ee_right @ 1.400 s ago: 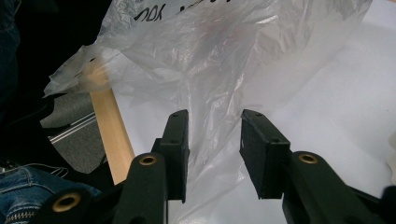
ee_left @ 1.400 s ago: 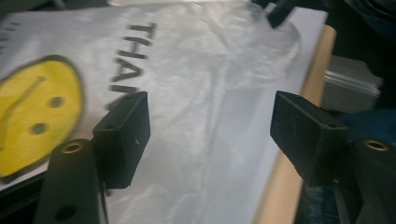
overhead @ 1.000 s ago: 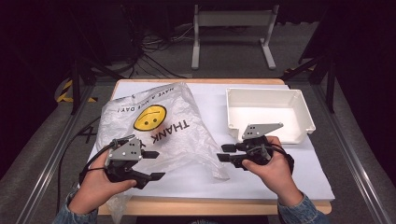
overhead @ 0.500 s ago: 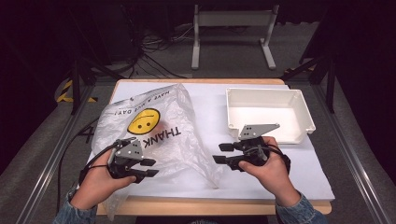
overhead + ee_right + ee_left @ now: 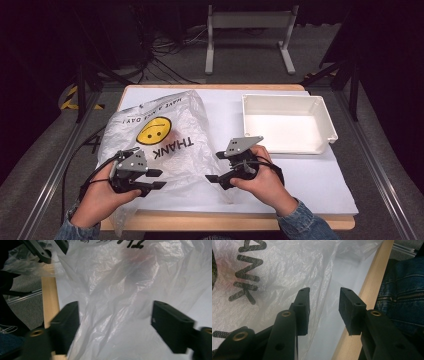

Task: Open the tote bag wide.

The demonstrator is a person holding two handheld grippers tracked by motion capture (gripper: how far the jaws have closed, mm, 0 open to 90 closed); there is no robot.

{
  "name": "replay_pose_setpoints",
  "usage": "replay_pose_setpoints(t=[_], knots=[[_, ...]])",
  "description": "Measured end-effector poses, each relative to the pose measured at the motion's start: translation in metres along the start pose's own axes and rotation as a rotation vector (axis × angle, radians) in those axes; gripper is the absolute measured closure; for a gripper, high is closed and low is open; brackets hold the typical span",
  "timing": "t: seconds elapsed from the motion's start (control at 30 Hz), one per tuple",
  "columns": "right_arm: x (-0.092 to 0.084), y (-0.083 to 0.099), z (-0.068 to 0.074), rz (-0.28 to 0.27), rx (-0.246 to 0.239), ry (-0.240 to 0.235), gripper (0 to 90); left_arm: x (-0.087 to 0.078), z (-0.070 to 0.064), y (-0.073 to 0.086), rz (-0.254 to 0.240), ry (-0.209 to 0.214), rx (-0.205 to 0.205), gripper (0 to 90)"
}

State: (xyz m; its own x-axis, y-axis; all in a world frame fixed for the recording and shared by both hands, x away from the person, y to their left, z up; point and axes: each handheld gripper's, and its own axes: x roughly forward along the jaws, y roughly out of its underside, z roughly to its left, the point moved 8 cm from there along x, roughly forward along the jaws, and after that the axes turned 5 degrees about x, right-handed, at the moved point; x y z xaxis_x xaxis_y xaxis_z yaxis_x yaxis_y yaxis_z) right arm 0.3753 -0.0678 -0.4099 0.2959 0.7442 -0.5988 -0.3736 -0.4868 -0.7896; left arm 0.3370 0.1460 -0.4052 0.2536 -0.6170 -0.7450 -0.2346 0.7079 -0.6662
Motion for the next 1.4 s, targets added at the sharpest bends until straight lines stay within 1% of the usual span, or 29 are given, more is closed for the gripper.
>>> replay_pose_setpoints(t=[0.03, 0.07, 0.1, 0.13, 0.17, 0.2, 0.23, 0.33, 0.4, 0.43, 0.47, 0.57, 0.67, 0.73, 0.77, 0.83, 0.93, 1.0, 1.1, 1.13, 1.17, 1.2, 1.23, 1.27, 1.3, 1.33, 1.4], knots=[[0.002, 0.0, -0.002, 0.006, 0.004, 0.0, 38.4, -0.002, 0.0, 0.0, -0.004, -0.008, 0.002, 59.4], [0.003, 0.002, -0.003, 0.022, -0.001, -0.002, 55.5, -0.002, 0.0, 0.0, -0.004, -0.008, 0.002, 56.8], [0.003, 0.002, -0.003, 0.022, -0.001, -0.002, 55.5, -0.003, 0.001, 0.001, -0.007, -0.013, 0.003, 56.8], [0.003, 0.003, -0.004, 0.028, 0.0, -0.004, 62.0, -0.005, 0.002, 0.001, -0.015, -0.026, 0.008, 54.8], [0.003, 0.003, -0.004, 0.031, 0.006, -0.004, 73.1, -0.007, 0.002, 0.001, -0.02, -0.037, 0.01, 51.2], [0.002, 0.003, -0.005, 0.03, 0.007, -0.005, 78.3, -0.01, 0.003, 0.001, -0.025, -0.055, 0.011, 47.3], [0.001, 0.002, -0.006, 0.023, 0.006, -0.002, 82.7, -0.011, 0.004, 0.001, -0.026, -0.065, 0.011, 40.8], [-0.001, -0.001, -0.007, -0.003, 0.01, -0.007, 86.7, -0.015, 0.008, 0.006, -0.013, -0.098, -0.004, 25.9], [-0.003, -0.005, -0.007, -0.027, 0.011, -0.005, 87.7, -0.017, 0.011, 0.011, 0.008, -0.118, -0.012, 20.1], [-0.005, -0.007, -0.007, -0.045, 0.016, -0.007, 88.3, -0.017, 0.011, 0.011, 0.008, -0.118, -0.012, 16.9], [-0.006, -0.009, -0.008, -0.057, 0.016, -0.005, 88.5, -0.019, 0.014, 0.017, 0.034, -0.142, -0.017, 16.1], [-0.01, -0.013, -0.011, -0.088, 0.026, -0.003, 88.9, -0.02, 0.018, 0.022, 0.055, -0.164, -0.023, 13.3], [-0.013, -0.015, -0.013, -0.113, 0.039, -0.001, 89.2, -0.019, 0.018, 0.024, 0.075, -0.165, -0.013, 12.2], [-0.015, -0.016, -0.014, -0.123, 0.046, -0.002, 89.2, -0.016, 0.018, 0.027, 0.093, -0.162, -0.009, 11.8], [-0.015, -0.016, -0.014, -0.123, 0.046, -0.002, 89.2, -0.016, 0.018, 0.027, 0.093, -0.162, -0.009, 11.8], [-0.017, -0.017, -0.014, -0.133, 0.05, -0.002, 89.3, -0.013, 0.022, 0.031, 0.121, -0.169, -0.014, 11.9], [-0.02, -0.019, -0.015, -0.147, 0.05, 0.001, 89.5, -0.013, 0.029, 0.038, 0.143, -0.189, -0.036, 13.8], [-0.022, -0.019, -0.016, -0.156, 0.05, 0.004, 89.5, -0.014, 0.032, 0.04, 0.142, -0.193, -0.048, 16.3], [-0.025, -0.02, -0.017, -0.166, 0.054, 0.006, 89.6, -0.017, 0.038, 0.044, 0.137, -0.196, -0.074, 25.5], [-0.026, -0.021, -0.017, -0.169, 0.054, 0.006, 89.7, -0.018, 0.04, 0.046, 0.135, -0.197, -0.088, 28.8], [-0.026, -0.021, -0.017, -0.172, 0.055, 0.007, 89.7, -0.018, 0.04, 0.046, 0.135, -0.197, -0.088, 33.6], [-0.026, -0.021, -0.017, -0.172, 0.055, 0.007, 89.7, -0.019, 0.042, 0.048, 0.134, -0.198, -0.098, 33.6], [-0.028, -0.021, -0.018, -0.175, 0.057, 0.009, 89.7, -0.021, 0.044, 0.049, 0.125, -0.192, -0.11, 46.4], [-0.028, -0.021, -0.018, -0.175, 0.057, 0.009, 89.7, -0.021, 0.044, 0.049, 0.125, -0.192, -0.11, 52.5], [-0.028, -0.021, -0.018, -0.177, 0.057, 0.008, 89.8, -0.023, 0.045, 0.048, 0.101, -0.184, -0.124, 52.5], [-0.028, -0.021, -0.018, -0.178, 0.058, 0.008, 89.8, -0.025, 0.045, 0.048, 0.087, -0.18, -0.126, 59.9], [-0.028, -0.021, -0.018, -0.182, 0.059, 0.008, 89.8, -0.027, 0.046, 0.046, 0.063, -0.18, -0.131, 70.0]])
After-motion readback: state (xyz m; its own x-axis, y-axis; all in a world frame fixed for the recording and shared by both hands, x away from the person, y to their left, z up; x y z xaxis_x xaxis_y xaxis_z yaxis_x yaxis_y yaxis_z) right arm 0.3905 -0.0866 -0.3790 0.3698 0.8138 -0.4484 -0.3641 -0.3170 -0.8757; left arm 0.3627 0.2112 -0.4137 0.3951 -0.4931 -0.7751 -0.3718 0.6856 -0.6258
